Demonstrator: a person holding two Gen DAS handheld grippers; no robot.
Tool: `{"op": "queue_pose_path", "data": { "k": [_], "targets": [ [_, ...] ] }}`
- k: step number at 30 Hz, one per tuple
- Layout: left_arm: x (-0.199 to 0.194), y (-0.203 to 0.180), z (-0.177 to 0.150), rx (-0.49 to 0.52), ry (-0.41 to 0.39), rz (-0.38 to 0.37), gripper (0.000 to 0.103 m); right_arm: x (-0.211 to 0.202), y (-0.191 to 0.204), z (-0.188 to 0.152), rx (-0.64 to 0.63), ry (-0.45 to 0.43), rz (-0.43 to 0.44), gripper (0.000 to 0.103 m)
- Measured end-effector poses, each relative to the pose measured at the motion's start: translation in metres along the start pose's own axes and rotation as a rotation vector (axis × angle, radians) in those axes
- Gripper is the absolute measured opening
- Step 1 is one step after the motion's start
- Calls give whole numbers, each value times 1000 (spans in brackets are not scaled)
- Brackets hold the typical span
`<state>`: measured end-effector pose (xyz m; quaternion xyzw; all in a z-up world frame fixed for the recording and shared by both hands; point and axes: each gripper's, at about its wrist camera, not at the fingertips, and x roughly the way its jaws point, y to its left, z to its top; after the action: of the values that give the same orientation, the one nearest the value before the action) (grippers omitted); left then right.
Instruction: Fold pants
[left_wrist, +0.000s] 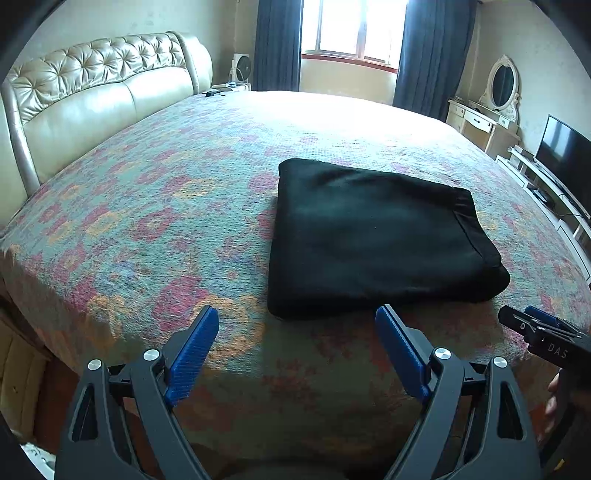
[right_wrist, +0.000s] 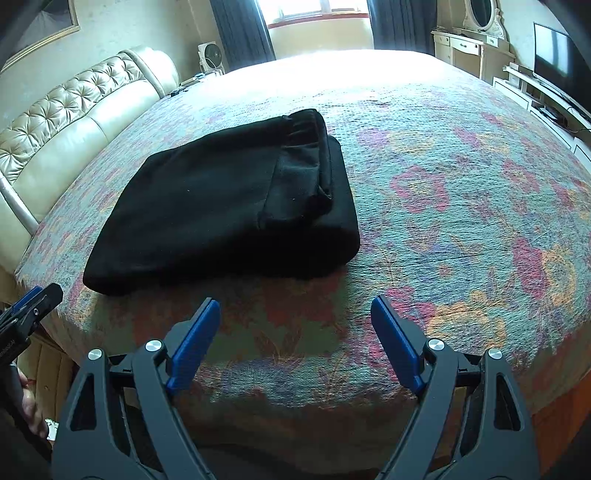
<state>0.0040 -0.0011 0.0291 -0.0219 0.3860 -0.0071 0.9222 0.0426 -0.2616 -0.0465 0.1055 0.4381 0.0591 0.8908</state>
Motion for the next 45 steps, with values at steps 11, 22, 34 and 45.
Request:
{"op": "queue_pose_path", "data": {
  "k": [11,22,34,45],
  "targets": [
    [-1,-1,1,-1,4,15,86,4,1,-2,3,19,8,84],
    [-1,-2,0,-2,8,14,86,7,1,-4,2,27,11,84],
    [-1,-3,0,1,13,16,86,10,2,-5,5,44,14,84],
    [-1,-7,-1,4,10,21,86,14,4,-7,4,60,15,84]
  ]
}}
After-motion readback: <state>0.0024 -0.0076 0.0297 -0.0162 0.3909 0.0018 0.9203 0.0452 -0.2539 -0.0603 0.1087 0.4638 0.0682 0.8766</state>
